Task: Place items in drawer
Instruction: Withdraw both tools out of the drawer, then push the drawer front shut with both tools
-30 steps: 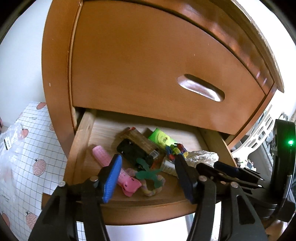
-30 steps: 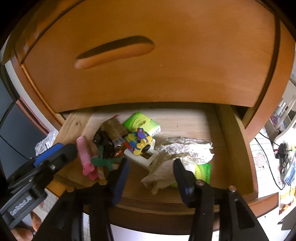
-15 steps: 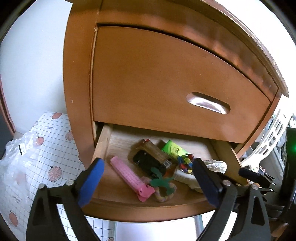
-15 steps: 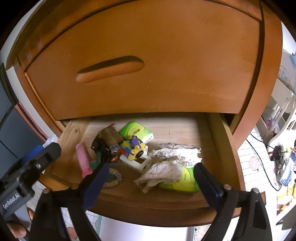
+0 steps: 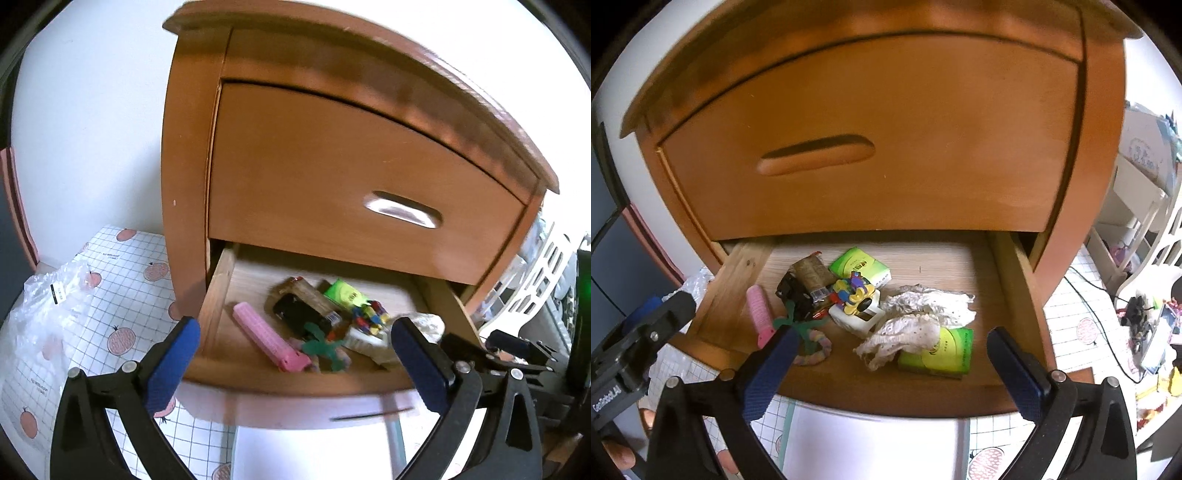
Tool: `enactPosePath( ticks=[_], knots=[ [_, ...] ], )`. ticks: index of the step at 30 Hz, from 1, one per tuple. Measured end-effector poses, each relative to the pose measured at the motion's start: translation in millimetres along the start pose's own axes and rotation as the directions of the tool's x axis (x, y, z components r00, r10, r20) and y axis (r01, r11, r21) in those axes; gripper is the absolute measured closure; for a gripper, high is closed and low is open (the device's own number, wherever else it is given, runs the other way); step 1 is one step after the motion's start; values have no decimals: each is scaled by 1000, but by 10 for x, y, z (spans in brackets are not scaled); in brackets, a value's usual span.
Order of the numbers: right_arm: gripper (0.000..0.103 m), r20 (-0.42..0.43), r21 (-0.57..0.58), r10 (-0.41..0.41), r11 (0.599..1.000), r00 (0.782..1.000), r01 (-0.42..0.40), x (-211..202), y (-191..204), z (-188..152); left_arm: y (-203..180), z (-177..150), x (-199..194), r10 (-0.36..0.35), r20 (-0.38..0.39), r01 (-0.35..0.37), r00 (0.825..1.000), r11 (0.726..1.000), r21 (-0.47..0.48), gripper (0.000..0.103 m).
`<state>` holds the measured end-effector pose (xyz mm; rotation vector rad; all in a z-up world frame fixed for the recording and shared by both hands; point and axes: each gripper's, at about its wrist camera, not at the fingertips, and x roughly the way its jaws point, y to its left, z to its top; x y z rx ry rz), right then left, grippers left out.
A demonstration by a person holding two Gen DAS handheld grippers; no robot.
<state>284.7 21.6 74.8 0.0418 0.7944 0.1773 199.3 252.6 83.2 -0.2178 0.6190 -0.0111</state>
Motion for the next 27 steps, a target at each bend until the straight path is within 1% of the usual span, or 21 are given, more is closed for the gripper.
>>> enactPosePath(
  ticks=[4, 8, 10, 12, 17, 27],
  knots=[
    [0, 35, 1, 3, 1000, 999, -3, -195, -25, -100, -57, -99, -182, -7, 34, 7, 999, 1000, 9, 0],
    [0, 61, 7, -11, 1000, 998, 10, -344, -73, -249, -79, -238, -287, -8, 43, 7, 999, 1000, 20, 0],
    [0, 59, 19, -18, 1000, 998, 17, -361, -102, -337, -70, -302, -254, -4, 26, 3, 1000, 1000, 22, 0],
    [0, 41, 29, -22, 999, 999, 21, -326, -121, -407, -43, -377, -178, 6, -11, -5, 1000, 1000, 16, 0],
    [0, -3, 45, -28, 999, 1000, 28, -189, -147, -528, 23, -508, -13, 25, -65, -25, 998, 1000, 2, 0],
    [0, -33, 23, -44, 999, 998, 45, -2, -74, -625, 86, -583, 135, 40, -88, -41, 995, 999, -7, 0]
  ],
)
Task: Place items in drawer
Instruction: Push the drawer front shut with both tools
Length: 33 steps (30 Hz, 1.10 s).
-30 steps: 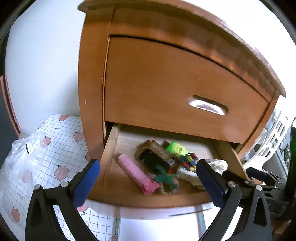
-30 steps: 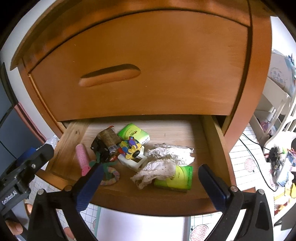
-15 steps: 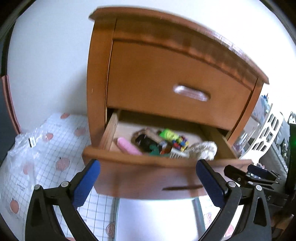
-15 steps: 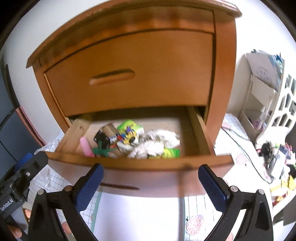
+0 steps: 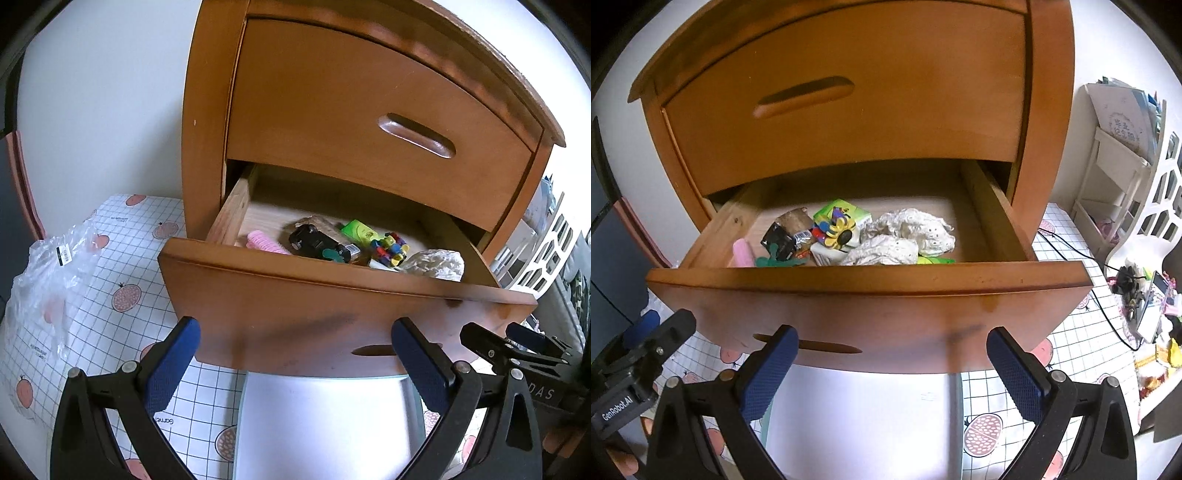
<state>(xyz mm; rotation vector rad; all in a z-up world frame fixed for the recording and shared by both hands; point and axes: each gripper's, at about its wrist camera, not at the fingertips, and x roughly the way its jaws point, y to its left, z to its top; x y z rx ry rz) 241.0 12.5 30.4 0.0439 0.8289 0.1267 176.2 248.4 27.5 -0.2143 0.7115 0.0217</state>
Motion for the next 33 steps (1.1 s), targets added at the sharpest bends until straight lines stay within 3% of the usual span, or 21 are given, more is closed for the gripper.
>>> enactPosePath(
  ticks=[12, 33],
  knots=[
    [0, -2, 23, -13, 1000, 1000, 13, 94, 6, 0, -1, 33, 190, 3, -16, -3, 1000, 1000, -7, 0],
    [0, 19, 30, -7, 1000, 1000, 7, 143, 16, 83, -166, 400, 557, 11, -6, -11, 1000, 1000, 4, 0]
  ],
)
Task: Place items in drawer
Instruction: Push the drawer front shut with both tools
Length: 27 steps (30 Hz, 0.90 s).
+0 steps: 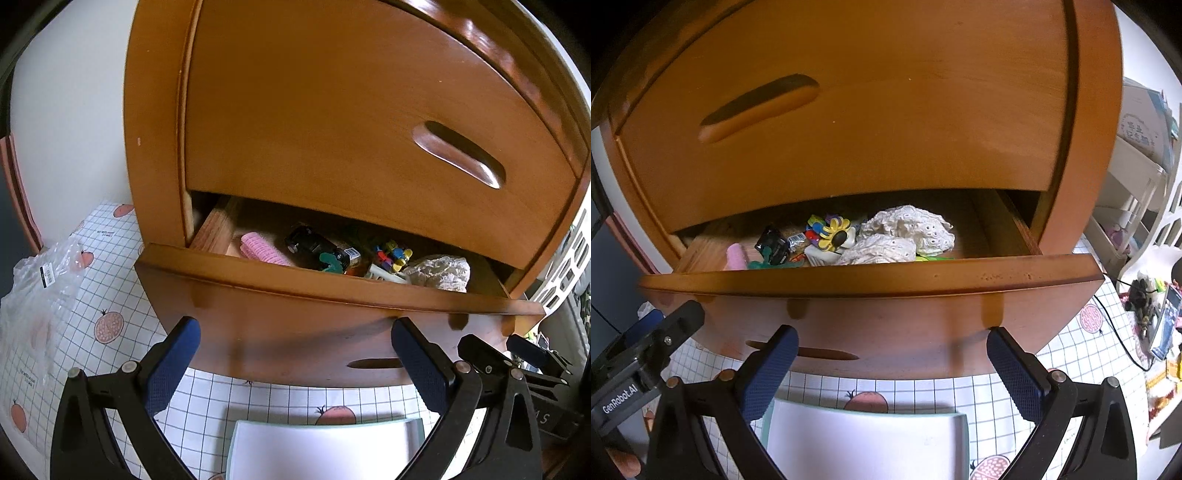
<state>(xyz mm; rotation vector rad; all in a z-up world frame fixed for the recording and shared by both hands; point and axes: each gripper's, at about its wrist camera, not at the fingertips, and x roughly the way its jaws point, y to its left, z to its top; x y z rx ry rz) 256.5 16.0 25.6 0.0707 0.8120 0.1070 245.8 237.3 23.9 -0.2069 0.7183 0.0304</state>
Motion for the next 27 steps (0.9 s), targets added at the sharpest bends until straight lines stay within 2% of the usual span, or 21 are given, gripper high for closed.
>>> enactPosePath(
  ticks=[27],
  knots=[
    [0, -24, 8, 21, 1000, 999, -21, 3, -44, -50, -160, -6, 70, 19, -21, -18, 1000, 1000, 2, 0]
  ],
)
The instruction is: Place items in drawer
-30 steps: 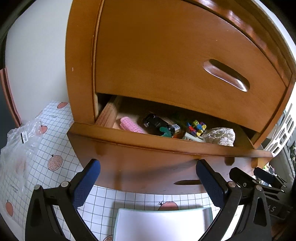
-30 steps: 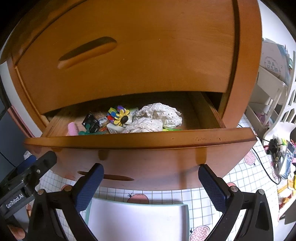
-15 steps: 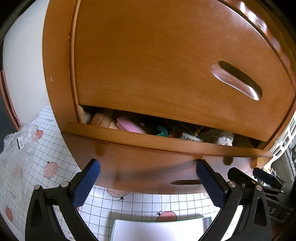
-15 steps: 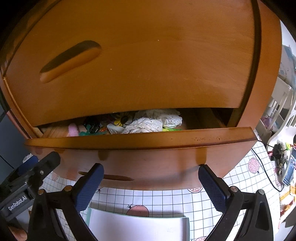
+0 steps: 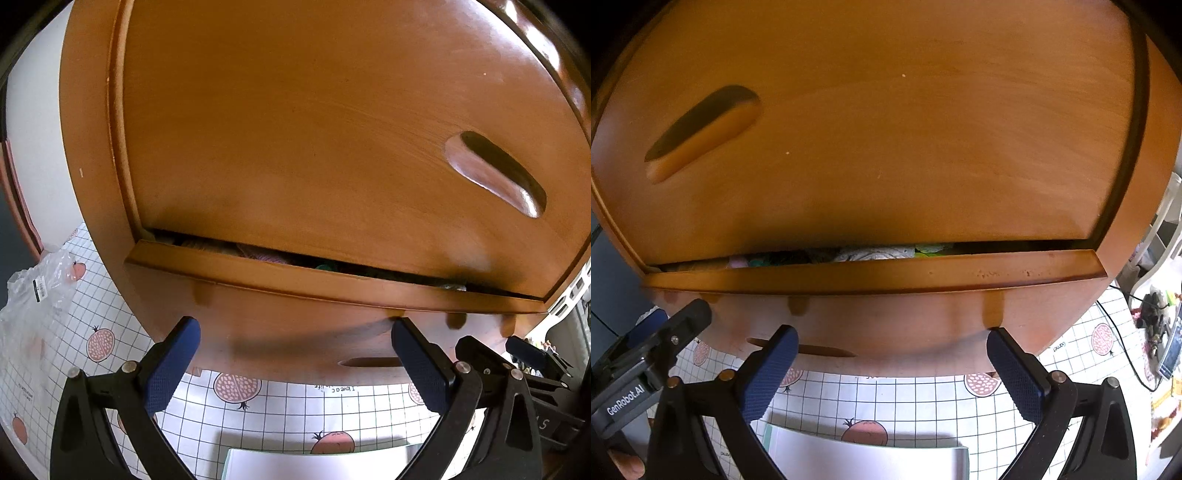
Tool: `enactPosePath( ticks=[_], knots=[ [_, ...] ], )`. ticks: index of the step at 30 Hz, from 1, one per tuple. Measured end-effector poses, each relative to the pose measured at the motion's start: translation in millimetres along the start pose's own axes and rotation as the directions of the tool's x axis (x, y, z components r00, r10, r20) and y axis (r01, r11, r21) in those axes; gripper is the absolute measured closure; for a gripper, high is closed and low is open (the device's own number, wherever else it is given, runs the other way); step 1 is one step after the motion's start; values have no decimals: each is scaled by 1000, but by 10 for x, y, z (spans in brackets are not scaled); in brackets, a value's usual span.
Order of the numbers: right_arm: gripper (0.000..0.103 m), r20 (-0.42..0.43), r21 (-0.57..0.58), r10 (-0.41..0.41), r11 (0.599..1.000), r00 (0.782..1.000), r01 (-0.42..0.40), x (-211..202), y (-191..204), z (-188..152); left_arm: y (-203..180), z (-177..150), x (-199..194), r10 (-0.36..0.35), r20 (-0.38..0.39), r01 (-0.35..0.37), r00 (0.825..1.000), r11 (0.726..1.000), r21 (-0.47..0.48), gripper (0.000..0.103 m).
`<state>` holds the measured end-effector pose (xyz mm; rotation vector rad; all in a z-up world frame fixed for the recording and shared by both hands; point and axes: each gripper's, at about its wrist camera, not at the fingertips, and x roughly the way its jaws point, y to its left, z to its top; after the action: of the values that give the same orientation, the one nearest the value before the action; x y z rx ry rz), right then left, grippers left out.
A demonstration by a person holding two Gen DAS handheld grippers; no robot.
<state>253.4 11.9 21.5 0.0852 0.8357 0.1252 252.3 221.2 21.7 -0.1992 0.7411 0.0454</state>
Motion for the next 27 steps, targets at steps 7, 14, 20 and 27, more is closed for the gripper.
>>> enactPosePath(
  ticks=[7, 14, 20, 27],
  knots=[
    [0, -9, 0, -2, 1000, 1000, 2, 30, 28, 26, -17, -47, -38, 3, 1, -3, 1000, 1000, -4, 0],
    [0, -18, -5, -8, 1000, 1000, 8, 59, 52, 65, -83, -41, -42, 9, -3, -9, 1000, 1000, 1, 0],
    [0, -20, -9, -7, 1000, 1000, 7, 74, 46, 64, -114, -105, -118, 2, -13, -2, 1000, 1000, -3, 0],
    [0, -11, -10, 0, 1000, 1000, 0, -99, 44, -45, -135, -240, -355, -9, -12, 9, 1000, 1000, 4, 0]
  ],
)
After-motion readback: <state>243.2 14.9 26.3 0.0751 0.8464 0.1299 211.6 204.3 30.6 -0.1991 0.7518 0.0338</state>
